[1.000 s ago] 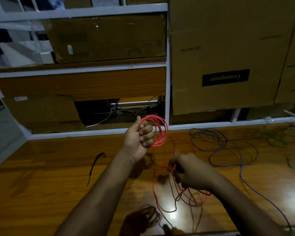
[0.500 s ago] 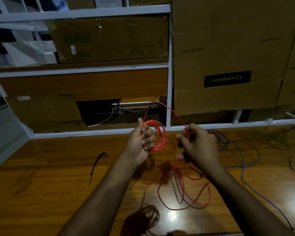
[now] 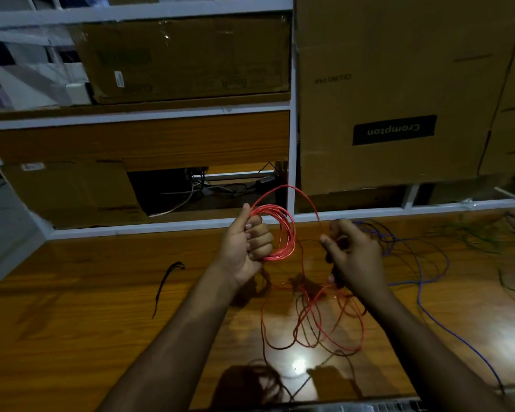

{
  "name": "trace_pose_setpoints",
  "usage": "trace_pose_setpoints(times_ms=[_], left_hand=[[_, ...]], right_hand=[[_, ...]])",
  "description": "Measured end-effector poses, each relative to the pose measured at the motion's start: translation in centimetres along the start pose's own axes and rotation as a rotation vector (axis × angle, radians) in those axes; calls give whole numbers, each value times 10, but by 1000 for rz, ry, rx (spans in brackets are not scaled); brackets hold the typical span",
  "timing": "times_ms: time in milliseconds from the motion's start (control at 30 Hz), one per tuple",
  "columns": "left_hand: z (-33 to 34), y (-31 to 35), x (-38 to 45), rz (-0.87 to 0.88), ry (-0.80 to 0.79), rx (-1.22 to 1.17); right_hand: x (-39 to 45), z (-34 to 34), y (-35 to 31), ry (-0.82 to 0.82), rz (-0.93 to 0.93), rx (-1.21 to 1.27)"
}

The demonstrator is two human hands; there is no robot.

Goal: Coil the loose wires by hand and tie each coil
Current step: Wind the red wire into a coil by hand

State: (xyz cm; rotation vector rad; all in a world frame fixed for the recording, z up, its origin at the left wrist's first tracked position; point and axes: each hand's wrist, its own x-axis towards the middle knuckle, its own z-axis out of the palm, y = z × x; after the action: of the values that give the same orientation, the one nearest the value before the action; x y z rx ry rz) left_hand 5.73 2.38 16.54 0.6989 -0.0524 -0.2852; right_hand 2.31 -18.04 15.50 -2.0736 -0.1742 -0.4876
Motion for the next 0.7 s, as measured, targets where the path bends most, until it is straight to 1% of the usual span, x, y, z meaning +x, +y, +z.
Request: trace_pose_setpoints(times_ms=[33, 100, 133, 167, 233, 333, 467, 500, 533, 600, 633, 700], left_hand=[[1, 0, 1, 6, 6, -1], [1, -1, 3, 14, 22, -8], [0, -1, 4, 18, 28, -12], [0, -2, 5, 21, 35, -11], [-2, -5, 7, 24, 50, 8], [-2, -11, 6, 17, 64, 15], [-2, -13, 5, 21, 70, 17], [-1, -13, 5, 23, 70, 35], [-1, -12, 4, 27, 74, 57], [1, -12, 2, 41, 95, 124], [1, -13, 0, 44, 111, 162], [3, -14, -2, 33, 129, 253]], right_hand=[[-2, 2, 1, -69, 22, -61], [-11, 10, 2, -312, 51, -181], [-16, 15, -1, -434, 42, -242], [-20, 20, -5, -522, 20, -302], [-25, 27, -15, -594, -61, -426], [-28, 27, -32, -616, -244, -595], [-28, 24, -54, -739, -352, -851], [-27, 22, -59, -721, -402, -903], [-26, 20, -62, -667, -485, -930], [-23, 16, -67, -489, -703, -879], [-21, 14, -68, -393, -779, -847], [-16, 11, -65, -255, -837, -775]])
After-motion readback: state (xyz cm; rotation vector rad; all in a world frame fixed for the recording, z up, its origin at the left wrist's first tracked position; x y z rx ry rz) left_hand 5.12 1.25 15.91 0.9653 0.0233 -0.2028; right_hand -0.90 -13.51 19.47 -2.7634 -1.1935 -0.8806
